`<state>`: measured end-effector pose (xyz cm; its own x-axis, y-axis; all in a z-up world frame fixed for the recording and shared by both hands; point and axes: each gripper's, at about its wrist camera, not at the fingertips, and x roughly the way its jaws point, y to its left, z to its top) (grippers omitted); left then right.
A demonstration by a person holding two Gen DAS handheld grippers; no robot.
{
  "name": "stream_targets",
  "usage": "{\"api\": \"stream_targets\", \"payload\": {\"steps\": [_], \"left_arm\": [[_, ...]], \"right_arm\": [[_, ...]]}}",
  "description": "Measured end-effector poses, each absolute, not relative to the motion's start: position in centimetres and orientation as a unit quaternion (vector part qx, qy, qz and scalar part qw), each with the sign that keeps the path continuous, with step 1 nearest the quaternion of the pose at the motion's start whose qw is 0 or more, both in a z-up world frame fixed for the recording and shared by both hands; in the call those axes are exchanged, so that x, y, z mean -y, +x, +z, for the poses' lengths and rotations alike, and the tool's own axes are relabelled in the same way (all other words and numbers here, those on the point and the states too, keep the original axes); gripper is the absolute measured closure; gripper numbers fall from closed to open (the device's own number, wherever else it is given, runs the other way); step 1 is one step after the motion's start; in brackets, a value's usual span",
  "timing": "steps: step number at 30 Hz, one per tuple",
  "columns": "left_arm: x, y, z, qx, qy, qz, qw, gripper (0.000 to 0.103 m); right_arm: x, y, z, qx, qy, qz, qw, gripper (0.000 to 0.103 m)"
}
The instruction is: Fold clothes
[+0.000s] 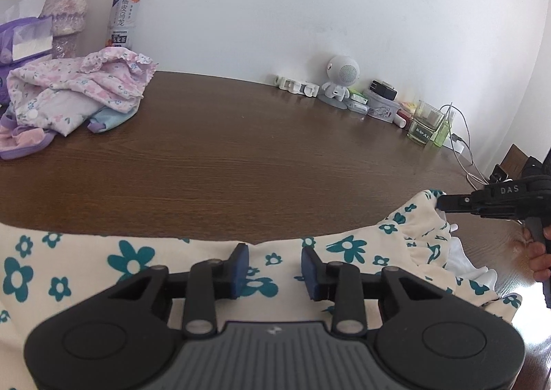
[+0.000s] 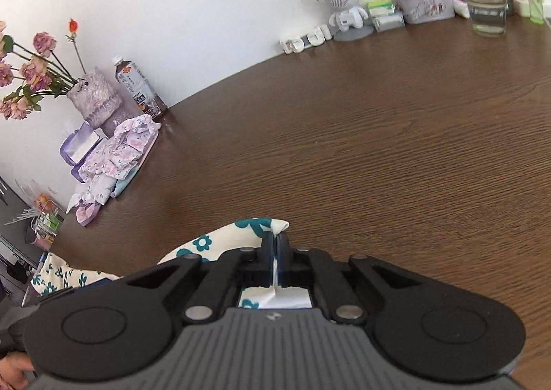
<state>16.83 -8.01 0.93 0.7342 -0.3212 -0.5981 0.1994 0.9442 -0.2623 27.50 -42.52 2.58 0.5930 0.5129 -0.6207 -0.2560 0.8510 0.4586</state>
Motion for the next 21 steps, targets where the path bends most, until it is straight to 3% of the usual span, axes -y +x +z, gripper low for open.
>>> {"api": "stream_targets", "payload": {"steps": [12, 13, 14, 15, 16, 21], "left_arm": [[7.9, 16.5, 0.7, -0.329, -0.096, -0.141, 0.929, 0.071], [7.9, 16.5, 0.7, -0.329, -0.097, -0.141, 0.929, 0.070], [7.8, 16.4, 0.8, -0.328, -0.097, -0.141, 0.929, 0.070], [7.8, 16.4, 0.7, -0.328, -0.098, -0.142, 0.929, 0.070], [7.8, 16.4, 0.7, -0.327, -0.098, -0.143, 0.929, 0.070], [7.7, 16.2, 0.7, -0.324, -0.100, -0.145, 0.929, 0.070]], "right_arm": [[46.1, 23.4, 2.9, -0.392, 0.162, 0.194, 0.885, 0.100], [46.3, 23.4, 2.9, -0.384, 0.180, 0.197, 0.884, 0.090], [46.5, 23.6, 2.9, -0.375, 0.197, 0.201, 0.883, 0.062], [46.5, 23.9, 3.0, -0.364, 0.213, 0.204, 0.883, 0.049], [46.3, 24.4, 2.9, -0.362, 0.220, 0.206, 0.882, 0.043], [44.7, 28.0, 1.9, -0.383, 0.223, 0.191, 0.876, 0.044]]}}
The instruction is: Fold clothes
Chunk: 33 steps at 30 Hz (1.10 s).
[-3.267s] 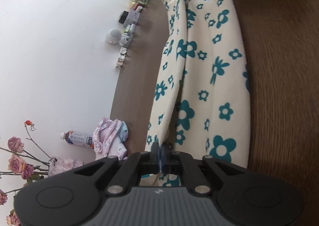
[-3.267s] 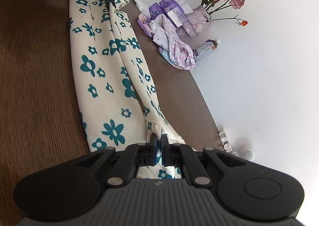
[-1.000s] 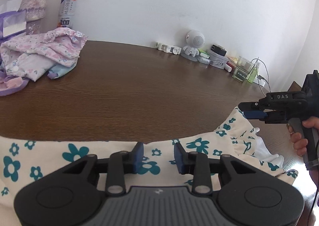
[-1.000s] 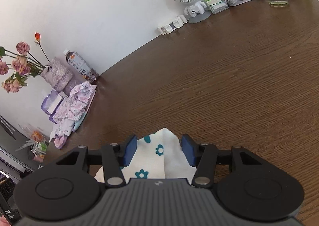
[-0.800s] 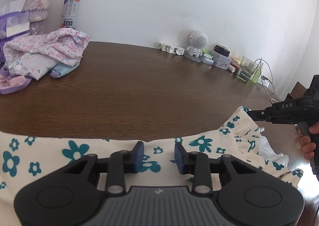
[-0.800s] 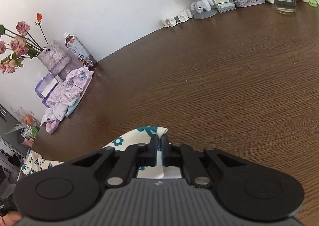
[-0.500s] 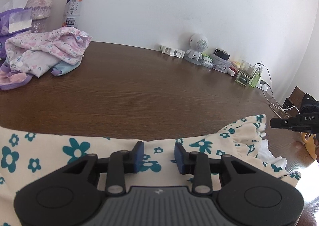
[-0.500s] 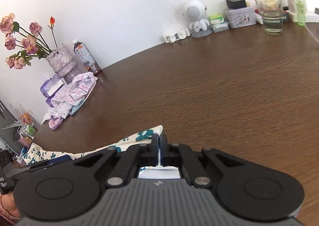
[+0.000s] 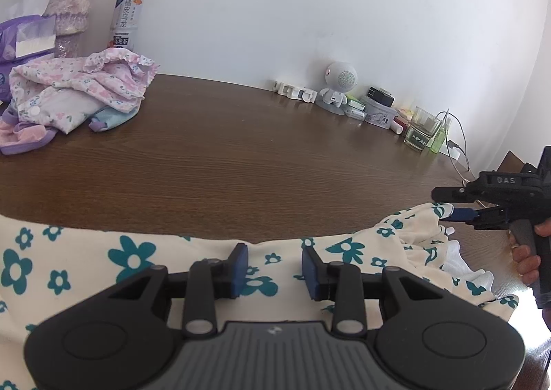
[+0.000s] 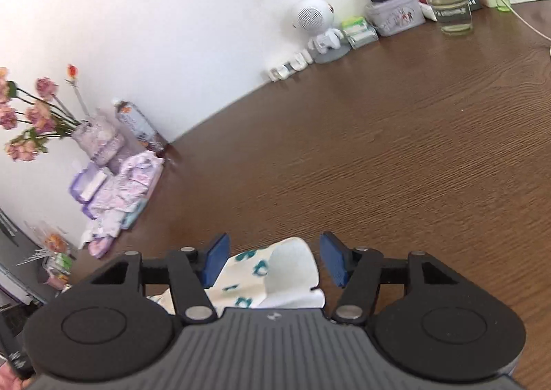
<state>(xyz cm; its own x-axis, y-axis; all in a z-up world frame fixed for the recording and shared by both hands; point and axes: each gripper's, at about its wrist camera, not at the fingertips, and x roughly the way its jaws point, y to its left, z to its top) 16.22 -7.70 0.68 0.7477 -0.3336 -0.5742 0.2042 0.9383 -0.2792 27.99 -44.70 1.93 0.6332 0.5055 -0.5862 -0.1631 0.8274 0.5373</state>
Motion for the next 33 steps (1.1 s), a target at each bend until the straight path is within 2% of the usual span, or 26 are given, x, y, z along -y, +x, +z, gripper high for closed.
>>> {"api": "stream_targets", "payload": {"steps": [1, 2, 4, 15, 18, 21, 29, 33], "left_arm": [[7.7, 16.2, 0.7, -0.324, -0.100, -0.145, 0.929, 0.070], [7.6, 16.2, 0.7, -0.324, -0.102, -0.145, 0.929, 0.070], [7.6, 16.2, 0.6, -0.323, -0.103, -0.146, 0.929, 0.070], [7.5, 16.0, 0.5, -0.317, -0.107, -0.141, 0.932, 0.070], [7.0, 15.9, 0.7, -0.316, -0.120, -0.135, 0.931, 0.070], [5.6, 15.2, 1.8, -0.296, -0.117, -0.115, 0.941, 0.062], [-3.4, 12.9, 5.9, -0.261, -0.064, 0.019, 0.963, 0.056], [-9.9, 14.1, 7.0, -0.297, -0.094, 0.083, 0.947, 0.055]], "right_arm": [[44.3, 28.6, 1.5, -0.396, 0.223, 0.191, 0.870, 0.049], [43.9, 28.9, 1.1, -0.406, 0.224, 0.195, 0.864, 0.072], [43.5, 28.3, 0.9, -0.415, 0.209, 0.200, 0.862, 0.099], [43.9, 22.0, 1.4, -0.408, 0.120, 0.195, 0.884, 0.102], [42.6, 21.3, 1.7, -0.391, 0.067, 0.189, 0.898, 0.102], [42.0, 20.7, 1.7, -0.380, 0.043, 0.186, 0.905, 0.102], [42.1, 20.6, 1.5, -0.376, 0.051, 0.183, 0.907, 0.101], [41.9, 20.6, 1.5, -0.377, 0.044, 0.181, 0.907, 0.101]]}}
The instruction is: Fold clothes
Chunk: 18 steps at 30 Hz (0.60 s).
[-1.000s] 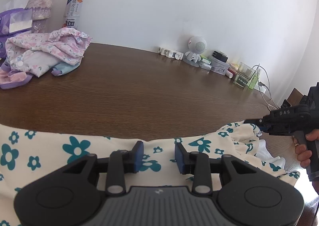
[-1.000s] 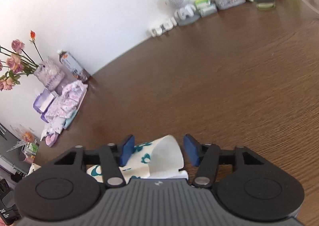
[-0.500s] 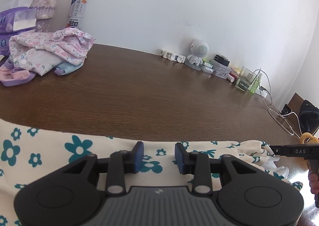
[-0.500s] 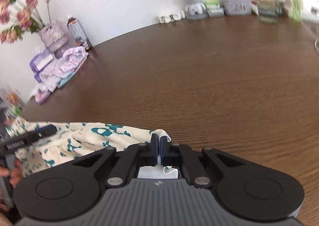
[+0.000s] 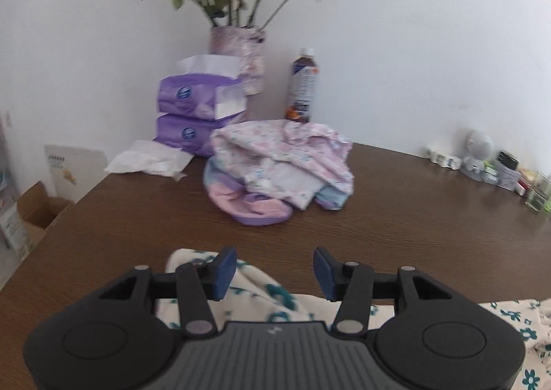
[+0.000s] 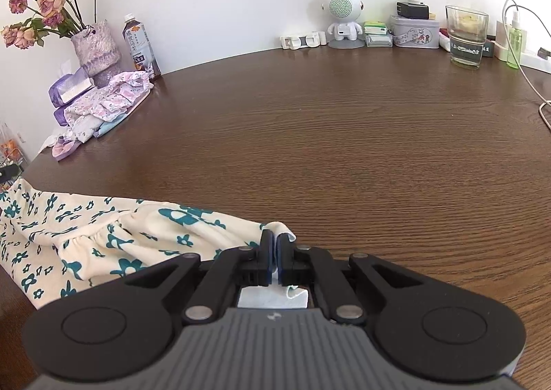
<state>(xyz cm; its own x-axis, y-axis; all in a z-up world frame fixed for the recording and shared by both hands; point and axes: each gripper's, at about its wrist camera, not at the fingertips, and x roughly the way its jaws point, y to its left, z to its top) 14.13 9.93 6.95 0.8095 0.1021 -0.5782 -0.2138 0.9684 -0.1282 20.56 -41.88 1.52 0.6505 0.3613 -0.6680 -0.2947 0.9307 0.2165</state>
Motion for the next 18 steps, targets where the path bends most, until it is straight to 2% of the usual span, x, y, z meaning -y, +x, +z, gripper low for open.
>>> {"api": "stream_targets", "payload": {"steps": [3, 7, 9, 10, 11, 13, 18], "left_arm": [[-12.2, 16.2, 7.2, -0.344, -0.113, 0.078, 0.929, 0.055], [-11.6, 18.9, 5.9, -0.411, -0.082, 0.076, 0.905, 0.056], [-11.4, 19.7, 5.2, -0.434, -0.070, 0.080, 0.895, 0.065], [-11.4, 19.8, 4.7, -0.441, -0.068, 0.082, 0.891, 0.080], [-11.6, 19.6, 4.4, -0.443, -0.071, 0.080, 0.890, 0.089], [-12.2, 18.7, 4.1, -0.436, -0.090, 0.073, 0.892, 0.093], [-14.7, 15.1, 3.6, -0.394, -0.175, 0.057, 0.900, 0.094]], "right_arm": [[41.6, 20.5, 1.6, -0.378, 0.039, 0.176, 0.908, 0.101], [41.4, 20.5, 1.6, -0.379, 0.039, 0.170, 0.909, 0.101], [41.3, 20.4, 1.5, -0.379, 0.038, 0.169, 0.909, 0.101], [41.3, 20.4, 1.6, -0.379, 0.037, 0.169, 0.909, 0.101], [41.3, 20.4, 1.5, -0.379, 0.036, 0.170, 0.909, 0.101], [41.3, 20.4, 1.5, -0.377, 0.034, 0.171, 0.909, 0.101], [41.7, 20.2, 1.3, -0.371, 0.039, 0.180, 0.910, 0.101]]}}
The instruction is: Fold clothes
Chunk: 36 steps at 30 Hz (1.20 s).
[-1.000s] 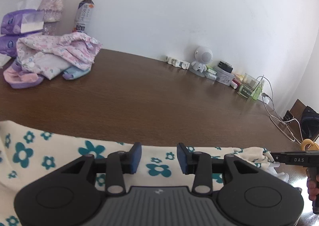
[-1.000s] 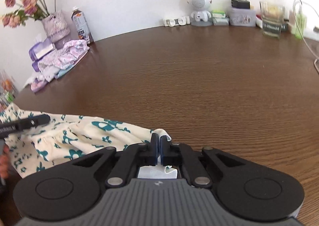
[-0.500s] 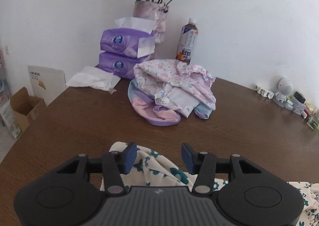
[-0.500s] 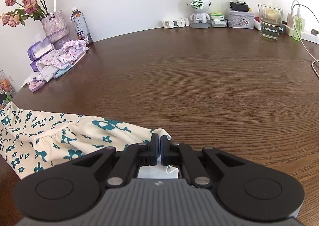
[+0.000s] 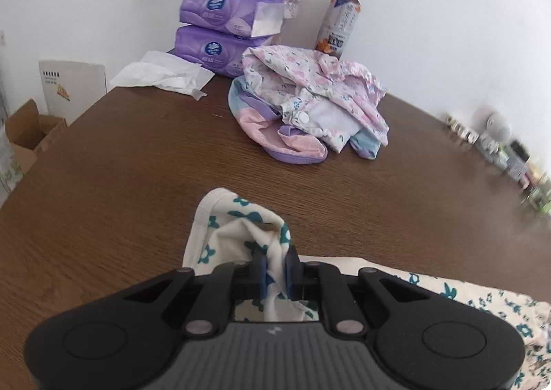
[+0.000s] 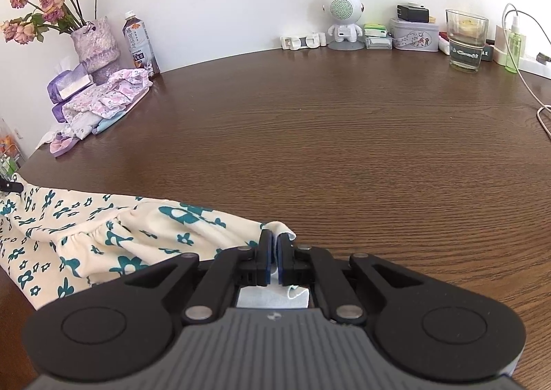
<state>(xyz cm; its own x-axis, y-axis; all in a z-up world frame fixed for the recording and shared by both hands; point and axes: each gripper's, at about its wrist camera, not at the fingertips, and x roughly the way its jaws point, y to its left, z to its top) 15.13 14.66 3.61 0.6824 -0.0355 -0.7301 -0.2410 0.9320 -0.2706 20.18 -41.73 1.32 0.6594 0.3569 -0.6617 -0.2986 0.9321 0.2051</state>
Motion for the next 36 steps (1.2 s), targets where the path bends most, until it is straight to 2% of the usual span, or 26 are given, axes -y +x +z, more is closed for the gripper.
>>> {"api": "stream_targets", "payload": {"steps": [9, 11, 14, 21, 26, 30, 33, 36], "left_arm": [[-17.8, 12.5, 1.0, -0.331, -0.314, 0.039, 0.889, 0.089], [-17.8, 12.1, 2.3, -0.321, -0.305, 0.047, 0.896, 0.078], [-17.2, 11.7, 4.7, -0.307, -0.266, 0.053, 0.912, 0.073], [-14.0, 13.5, 6.5, -0.357, -0.154, 0.056, 0.920, 0.073], [-13.7, 14.4, 5.2, -0.406, -0.157, 0.060, 0.898, 0.075], [-14.7, 14.0, 5.1, -0.399, -0.175, 0.074, 0.897, 0.073], [-15.3, 13.4, 5.8, -0.383, -0.178, 0.066, 0.904, 0.066], [-15.7, 13.2, 6.6, -0.373, -0.162, 0.066, 0.911, 0.054]], "right_arm": [[42.1, 20.0, 1.2, -0.361, 0.046, 0.183, 0.913, 0.101], [42.0, 19.9, 1.2, -0.361, 0.045, 0.181, 0.914, 0.101], [42.0, 19.9, 1.2, -0.361, 0.045, 0.179, 0.914, 0.101], [42.0, 19.8, 1.1, -0.359, 0.052, 0.177, 0.915, 0.101], [42.1, 19.7, 1.1, -0.357, 0.054, 0.176, 0.916, 0.101], [42.3, 19.7, 1.1, -0.356, 0.055, 0.178, 0.916, 0.101], [42.5, 19.8, 1.1, -0.359, 0.064, 0.182, 0.913, 0.100], [43.0, 20.0, 2.1, -0.360, 0.072, 0.174, 0.914, 0.089]]}}
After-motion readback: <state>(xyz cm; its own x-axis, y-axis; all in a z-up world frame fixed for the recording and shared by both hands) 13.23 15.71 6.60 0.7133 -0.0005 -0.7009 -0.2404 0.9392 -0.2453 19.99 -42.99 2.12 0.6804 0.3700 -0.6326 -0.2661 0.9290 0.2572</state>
